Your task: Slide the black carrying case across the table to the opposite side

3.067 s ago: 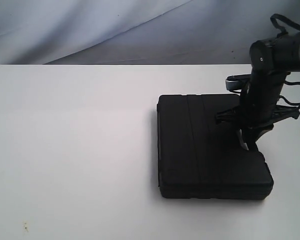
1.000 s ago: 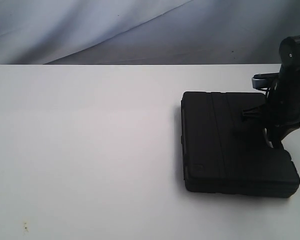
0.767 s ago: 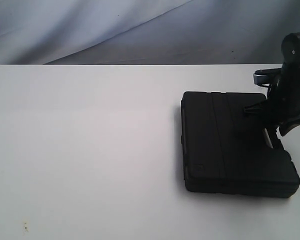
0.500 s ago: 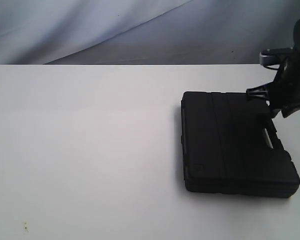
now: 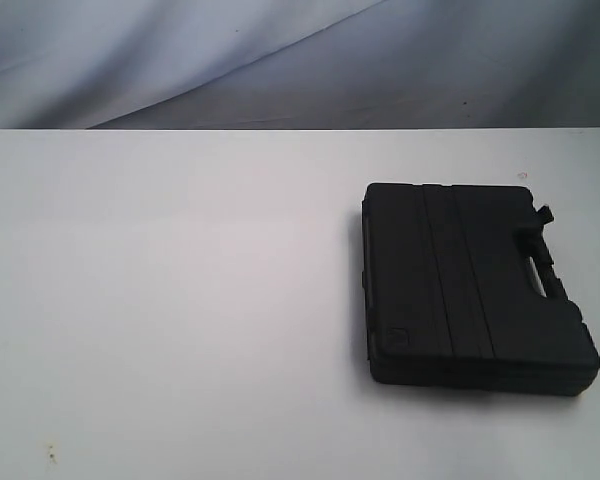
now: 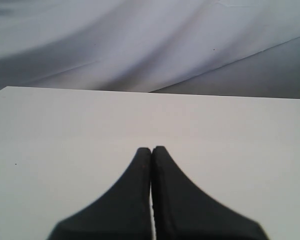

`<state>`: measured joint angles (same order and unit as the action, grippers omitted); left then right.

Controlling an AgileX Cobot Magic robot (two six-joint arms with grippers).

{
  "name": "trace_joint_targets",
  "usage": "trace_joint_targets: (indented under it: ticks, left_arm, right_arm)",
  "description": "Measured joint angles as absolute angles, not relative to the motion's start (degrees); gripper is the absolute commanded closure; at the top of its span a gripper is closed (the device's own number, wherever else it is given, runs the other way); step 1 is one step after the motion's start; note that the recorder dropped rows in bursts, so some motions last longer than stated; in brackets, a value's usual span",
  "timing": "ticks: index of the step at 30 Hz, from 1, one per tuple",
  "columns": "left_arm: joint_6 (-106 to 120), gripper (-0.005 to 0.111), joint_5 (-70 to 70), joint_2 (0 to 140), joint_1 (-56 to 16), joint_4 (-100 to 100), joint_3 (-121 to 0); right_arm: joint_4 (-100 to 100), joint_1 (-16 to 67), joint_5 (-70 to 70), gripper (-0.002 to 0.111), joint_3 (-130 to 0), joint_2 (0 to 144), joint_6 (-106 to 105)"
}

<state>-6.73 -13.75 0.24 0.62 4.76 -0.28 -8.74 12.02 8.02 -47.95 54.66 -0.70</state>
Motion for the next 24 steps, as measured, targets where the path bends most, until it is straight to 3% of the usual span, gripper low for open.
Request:
trace_joint_targets:
  ticks: [4, 11, 24]
  left_arm:
    - [-6.7, 0.107, -13.7, 0.2, 0.6, 4.8, -0.3]
    - [-6.7, 0.107, -13.7, 0.2, 0.6, 4.8, -0.3]
    - [-6.7, 0.107, -13.7, 0.2, 0.6, 4.8, -0.3]
  right_arm:
    - [-8.7, 12.0, -3.0, 0.108, -33.5, 38.6, -8.0]
    - [-8.7, 12.0, -4.3, 0.108, -23.4, 24.1, -13.8]
    - [-4.8, 12.0, 10.3, 0.108, -17.3, 0.7, -14.0]
